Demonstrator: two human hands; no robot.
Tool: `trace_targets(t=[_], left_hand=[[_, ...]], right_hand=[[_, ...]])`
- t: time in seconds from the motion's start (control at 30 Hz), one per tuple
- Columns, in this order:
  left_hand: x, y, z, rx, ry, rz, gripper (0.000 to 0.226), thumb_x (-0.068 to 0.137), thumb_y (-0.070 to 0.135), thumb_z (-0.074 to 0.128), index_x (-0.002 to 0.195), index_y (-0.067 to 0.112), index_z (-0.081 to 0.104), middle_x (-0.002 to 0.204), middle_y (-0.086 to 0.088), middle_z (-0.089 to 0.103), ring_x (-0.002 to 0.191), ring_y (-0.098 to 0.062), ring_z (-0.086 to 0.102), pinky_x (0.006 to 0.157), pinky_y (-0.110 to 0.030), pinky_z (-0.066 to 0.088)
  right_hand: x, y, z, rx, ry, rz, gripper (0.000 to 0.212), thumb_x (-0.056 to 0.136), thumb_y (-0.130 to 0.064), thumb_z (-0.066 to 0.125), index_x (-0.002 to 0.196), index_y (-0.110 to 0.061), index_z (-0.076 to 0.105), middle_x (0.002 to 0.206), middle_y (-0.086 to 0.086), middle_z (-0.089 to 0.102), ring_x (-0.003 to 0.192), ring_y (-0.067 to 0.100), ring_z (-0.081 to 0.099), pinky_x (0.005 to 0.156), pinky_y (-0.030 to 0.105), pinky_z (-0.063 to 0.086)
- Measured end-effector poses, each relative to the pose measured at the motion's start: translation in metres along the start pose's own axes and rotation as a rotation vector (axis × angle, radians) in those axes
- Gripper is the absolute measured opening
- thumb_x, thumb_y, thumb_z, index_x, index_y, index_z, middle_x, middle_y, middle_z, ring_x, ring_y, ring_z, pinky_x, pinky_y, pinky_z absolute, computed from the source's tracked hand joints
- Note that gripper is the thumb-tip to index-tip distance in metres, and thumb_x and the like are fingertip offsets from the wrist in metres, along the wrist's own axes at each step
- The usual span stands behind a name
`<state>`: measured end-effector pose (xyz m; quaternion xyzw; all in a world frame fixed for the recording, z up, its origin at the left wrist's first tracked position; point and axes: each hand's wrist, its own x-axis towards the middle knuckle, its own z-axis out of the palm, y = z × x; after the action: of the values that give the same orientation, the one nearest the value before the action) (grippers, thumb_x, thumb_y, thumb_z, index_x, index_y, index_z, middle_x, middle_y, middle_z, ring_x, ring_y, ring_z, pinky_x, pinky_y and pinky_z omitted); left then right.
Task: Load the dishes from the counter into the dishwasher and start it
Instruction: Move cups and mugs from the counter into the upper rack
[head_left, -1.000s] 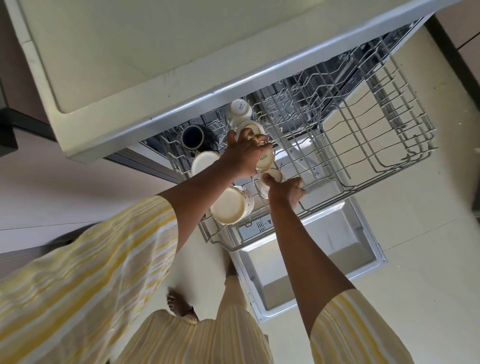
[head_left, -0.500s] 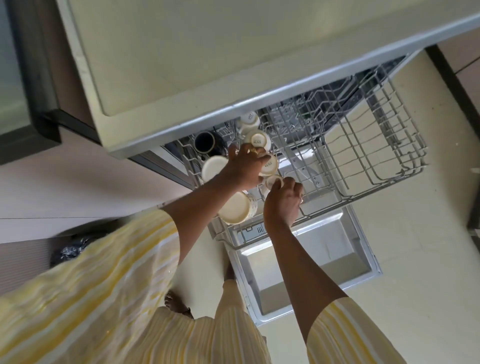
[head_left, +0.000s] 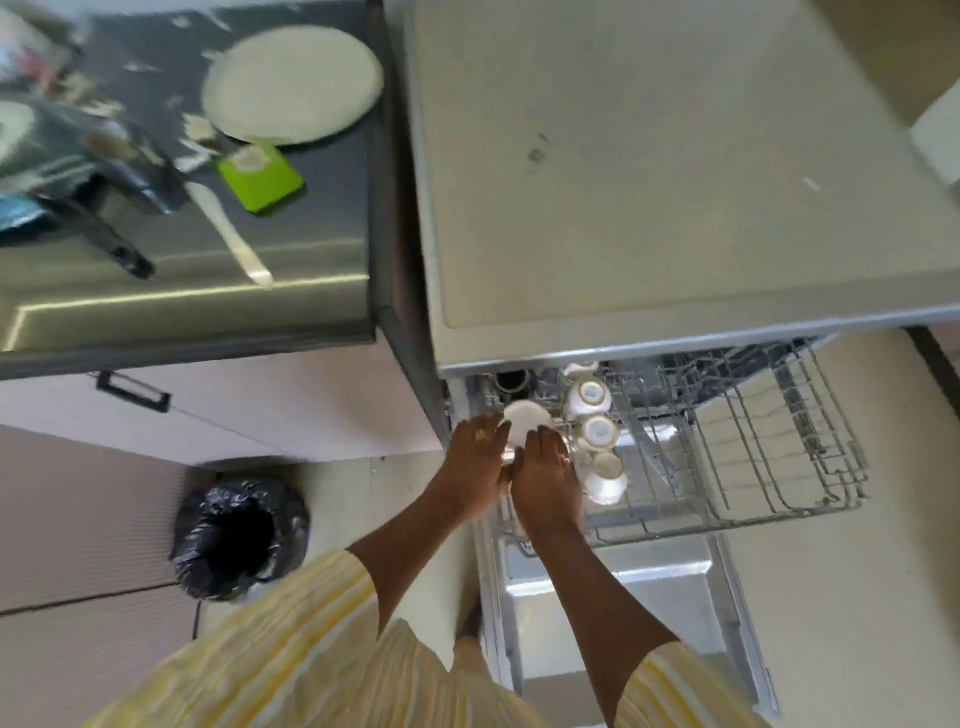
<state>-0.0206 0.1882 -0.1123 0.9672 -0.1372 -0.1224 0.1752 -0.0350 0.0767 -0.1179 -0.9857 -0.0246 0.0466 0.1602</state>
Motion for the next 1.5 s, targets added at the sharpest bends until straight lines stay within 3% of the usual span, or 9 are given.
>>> trace_targets(t=[0.23,0.3,0.4,0.57,0.87,1.0,1.2,1.33,1.5], left_hand=[[-0.078,-0.053,-0.035,-0.03,0.119,-0.174,0.048,0.078,0.028,0.048,0.118,0.001,0.05,0.111,-0.018,0.065,0.098,-0.034,0.063,0.092,-0.038,0.044],[-0.094,-0.07,-0.046,-0.032,0.17,-0.287,0.049,0.084,0.025,0.055,0.125,-0.002,0.052,0.126,-0.02,0.058,0.112,-0.037,0.057,0.099,-0.043,0.041],[-0.119,-0.087,-0.069,-0.007,0.22,-0.491,0.058,0.098,0.034,0.041,0.147,0.008,0.022,0.154,-0.009,0.024,0.142,-0.028,0.021,0.117,-0.039,0.011],[-0.157,-0.123,-0.102,0.018,0.341,-0.68,0.058,0.1,0.038,0.031,0.15,0.015,0.011,0.158,-0.001,0.01,0.145,-0.021,0.006,0.117,-0.033,-0.001],[-0.214,-0.185,-0.148,0.196,0.404,-0.769,0.055,0.102,0.035,0.025,0.148,0.007,0.014,0.157,-0.009,0.011,0.145,-0.027,0.007,0.117,-0.038,-0.002],[-0.223,-0.221,-0.186,0.189,0.614,-0.735,0.055,0.096,0.032,0.043,0.141,0.001,0.034,0.149,-0.01,0.034,0.137,-0.027,0.033,0.114,-0.035,0.02],[-0.234,-0.29,-0.239,0.052,0.606,-0.685,0.063,0.098,0.036,0.04,0.148,0.007,0.015,0.155,-0.006,0.017,0.143,-0.022,0.012,0.117,-0.03,0.007],[-0.248,-0.334,-0.291,0.301,0.627,-0.564,0.066,0.056,0.044,0.085,0.105,0.002,0.07,0.112,-0.01,0.067,0.103,-0.02,0.064,0.088,-0.029,0.052],[-0.234,-0.404,-0.322,0.143,0.615,-0.682,0.063,0.088,0.035,0.051,0.138,-0.001,0.036,0.137,-0.015,0.047,0.127,-0.028,0.045,0.109,-0.04,0.032]], right_hand=[[0.005,-0.082,0.002,-0.167,0.032,-0.587,0.025,0.073,-0.005,0.049,0.084,-0.007,0.071,0.087,0.01,0.068,0.084,0.024,0.066,0.072,0.029,0.055],[0.006,-0.107,0.001,-0.145,0.054,-0.716,0.018,0.069,-0.004,0.065,0.085,-0.007,0.072,0.09,0.01,0.071,0.089,0.022,0.068,0.077,0.028,0.055],[0.006,-0.146,0.003,-0.094,0.024,-0.84,0.032,0.057,-0.008,0.084,0.087,-0.004,0.074,0.092,0.01,0.073,0.091,0.022,0.069,0.083,0.028,0.054],[0.002,-0.208,0.003,-0.012,0.002,-0.987,0.042,0.055,-0.019,0.09,0.091,-0.006,0.074,0.094,0.008,0.074,0.088,0.021,0.071,0.08,0.026,0.053],[0.0,-0.315,0.007,0.055,-0.016,-1.171,0.049,0.052,-0.027,0.09,0.094,-0.008,0.074,0.098,0.007,0.073,0.091,0.018,0.07,0.081,0.024,0.052],[0.011,-0.363,0.009,0.076,0.068,-1.199,0.047,0.054,-0.024,0.089,0.094,-0.007,0.073,0.097,0.008,0.073,0.092,0.019,0.07,0.08,0.025,0.053],[0.034,-0.439,0.001,0.051,0.234,-1.254,0.038,0.056,-0.017,0.088,0.091,-0.01,0.074,0.095,0.005,0.072,0.091,0.017,0.069,0.084,0.027,0.055],[0.05,-0.498,-0.013,0.047,0.272,-1.186,0.042,0.056,-0.024,0.088,0.093,-0.012,0.072,0.097,0.003,0.072,0.091,0.014,0.07,0.078,0.021,0.055],[0.087,-0.554,-0.018,0.11,0.29,-1.085,0.037,0.068,-0.011,0.079,0.102,-0.005,0.066,0.106,0.009,0.067,0.1,0.022,0.066,0.081,0.026,0.056]])
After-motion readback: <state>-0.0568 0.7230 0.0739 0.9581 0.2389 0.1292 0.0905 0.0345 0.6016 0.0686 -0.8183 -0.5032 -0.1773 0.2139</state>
